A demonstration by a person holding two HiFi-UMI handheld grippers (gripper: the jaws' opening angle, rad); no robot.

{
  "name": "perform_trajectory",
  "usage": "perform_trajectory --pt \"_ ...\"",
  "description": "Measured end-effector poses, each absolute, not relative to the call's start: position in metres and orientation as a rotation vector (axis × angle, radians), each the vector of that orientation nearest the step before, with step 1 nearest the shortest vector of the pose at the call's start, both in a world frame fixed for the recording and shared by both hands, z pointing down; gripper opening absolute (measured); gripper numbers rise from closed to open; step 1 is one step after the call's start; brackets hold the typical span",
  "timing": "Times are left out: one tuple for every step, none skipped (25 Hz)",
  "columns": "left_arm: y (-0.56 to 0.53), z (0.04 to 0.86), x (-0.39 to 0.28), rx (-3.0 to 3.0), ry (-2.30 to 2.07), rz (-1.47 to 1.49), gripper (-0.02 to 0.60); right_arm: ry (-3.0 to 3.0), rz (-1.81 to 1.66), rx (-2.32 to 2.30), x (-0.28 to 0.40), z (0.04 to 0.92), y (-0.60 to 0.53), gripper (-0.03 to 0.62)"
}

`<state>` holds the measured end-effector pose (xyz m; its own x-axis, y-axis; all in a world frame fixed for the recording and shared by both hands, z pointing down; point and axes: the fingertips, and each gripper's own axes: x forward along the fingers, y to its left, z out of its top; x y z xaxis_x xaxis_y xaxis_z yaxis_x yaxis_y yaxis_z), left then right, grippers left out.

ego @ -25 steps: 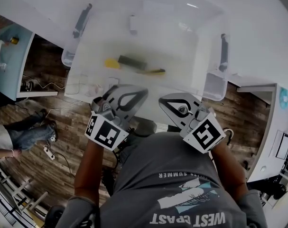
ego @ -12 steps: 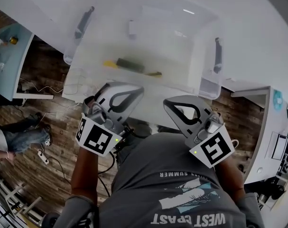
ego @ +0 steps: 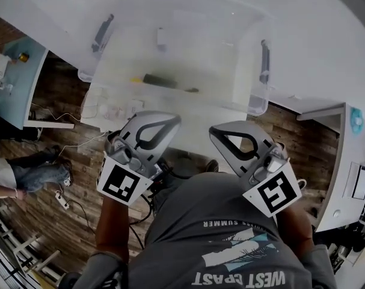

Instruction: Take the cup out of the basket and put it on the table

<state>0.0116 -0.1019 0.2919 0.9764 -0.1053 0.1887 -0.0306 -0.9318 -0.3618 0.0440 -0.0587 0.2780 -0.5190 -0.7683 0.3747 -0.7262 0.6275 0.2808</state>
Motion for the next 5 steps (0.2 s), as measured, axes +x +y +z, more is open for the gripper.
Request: perform_trajectory --pt "-0.095 0.291 0.017 -2.763 0.078 -0.288 0.011 -2.387 -0.127 1.191 0.049 0.276 -0.054 0.011" --pt "-0.089 0.291 0.023 -2.762 0.062 -0.288 0.011 -2.387 -0.122 1.208 0.054 0.276 -0.048 0.011" --pt "-0.082 0.293 0.029 -2.758 0.052 -0.295 0.011 -2.387 -0.108 1.222 0.060 0.277 -0.041 0.011" --pt "-0.075 0.295 0.036 -2.753 0.043 -0.308 0.011 -2.386 -0.089 1.234 0.065 0.279 -0.032 0.011" --pt "-0.067 0.297 0.042 -2.746 0.036 -0.321 0.011 -2.385 -0.069 1.245 0.070 0.281 -0.023 0.011"
